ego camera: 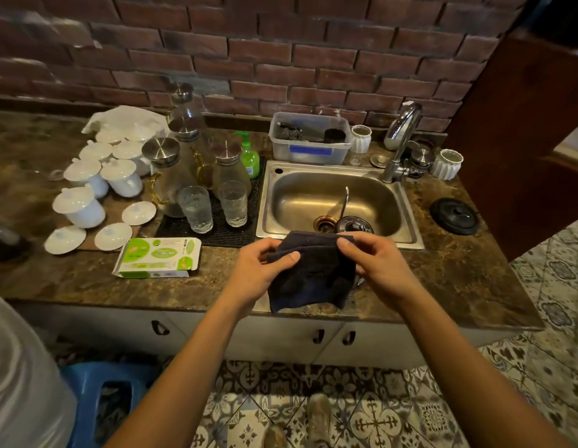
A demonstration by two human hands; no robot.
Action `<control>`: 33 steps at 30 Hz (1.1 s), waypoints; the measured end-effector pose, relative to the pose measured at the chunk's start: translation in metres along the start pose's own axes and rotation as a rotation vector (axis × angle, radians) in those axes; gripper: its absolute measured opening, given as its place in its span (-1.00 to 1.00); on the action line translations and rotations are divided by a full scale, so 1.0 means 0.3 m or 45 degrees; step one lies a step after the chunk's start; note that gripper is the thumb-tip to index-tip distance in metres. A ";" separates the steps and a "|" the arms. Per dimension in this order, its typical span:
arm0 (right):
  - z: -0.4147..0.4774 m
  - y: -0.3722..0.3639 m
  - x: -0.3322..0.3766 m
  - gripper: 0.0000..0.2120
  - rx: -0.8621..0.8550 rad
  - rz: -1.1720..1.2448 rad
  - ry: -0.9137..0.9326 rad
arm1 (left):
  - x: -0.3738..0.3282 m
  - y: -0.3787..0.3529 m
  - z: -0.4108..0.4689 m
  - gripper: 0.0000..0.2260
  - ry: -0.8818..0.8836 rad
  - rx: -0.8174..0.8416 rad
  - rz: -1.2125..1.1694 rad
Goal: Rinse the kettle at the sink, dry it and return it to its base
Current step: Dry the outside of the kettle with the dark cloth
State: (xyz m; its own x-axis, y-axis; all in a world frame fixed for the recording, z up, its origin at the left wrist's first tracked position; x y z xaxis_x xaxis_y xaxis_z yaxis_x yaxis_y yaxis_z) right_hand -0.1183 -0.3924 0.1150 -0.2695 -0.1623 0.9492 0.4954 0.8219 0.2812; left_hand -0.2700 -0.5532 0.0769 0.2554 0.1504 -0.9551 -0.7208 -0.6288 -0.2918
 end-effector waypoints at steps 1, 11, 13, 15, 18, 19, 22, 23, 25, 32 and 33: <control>0.015 0.011 0.016 -0.85 0.046 -0.097 0.012 | -0.005 0.012 0.002 -0.94 -0.008 -0.003 0.008; 0.323 -0.027 0.209 -0.81 0.469 -1.286 0.281 | -0.001 0.088 0.078 -0.94 0.025 -0.173 0.007; 0.387 -0.046 0.220 -0.80 0.533 -1.403 0.338 | 0.017 0.093 0.102 -0.93 0.032 -0.221 0.005; 0.444 -0.061 0.219 -0.78 0.571 -1.491 0.405 | 0.047 0.089 0.132 -0.92 0.039 -0.277 -0.022; 0.526 -0.058 0.189 -0.78 0.608 -1.544 0.452 | 0.109 0.069 0.184 -0.94 0.071 -0.306 -0.058; 0.552 -0.050 0.175 -0.78 0.616 -1.558 0.468 | 0.130 0.055 0.203 -0.95 0.085 -0.302 -0.068; 0.612 -0.015 0.115 -0.81 0.635 -1.571 0.499 | 0.204 0.001 0.247 -0.87 0.109 -0.330 -0.033; 0.633 0.001 0.090 -0.82 0.642 -1.565 0.501 | 0.235 -0.019 0.264 -0.86 0.119 -0.345 -0.006; 0.657 0.038 0.044 -0.82 0.649 -1.524 0.499 | 0.285 -0.074 0.284 -0.86 0.107 -0.326 0.049; 0.683 0.152 -0.073 -0.84 0.731 -1.377 0.475 | 0.417 -0.199 0.312 -0.82 0.104 -0.054 -0.011; 0.683 0.164 -0.081 -0.84 0.748 -1.345 0.465 | 0.428 -0.200 0.318 -0.77 0.113 -0.040 -0.082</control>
State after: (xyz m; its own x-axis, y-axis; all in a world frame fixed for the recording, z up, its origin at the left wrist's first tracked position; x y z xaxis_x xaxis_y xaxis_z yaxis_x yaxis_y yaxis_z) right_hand -0.2565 -0.2362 0.0769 -0.0195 -0.9503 0.3107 -0.2880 0.3030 0.9085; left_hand -0.2556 -0.4234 -0.0331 0.3579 0.1239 -0.9255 -0.6808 -0.6437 -0.3495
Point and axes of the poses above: each hand's wrist, its own z-axis towards the middle knuckle, its own y-axis out of the back of the hand, x = y × z, the point moved 5 cm from there along z, towards the middle knuckle, and after that the axes turned 11 degrees about -z, right-handed, at the moved point
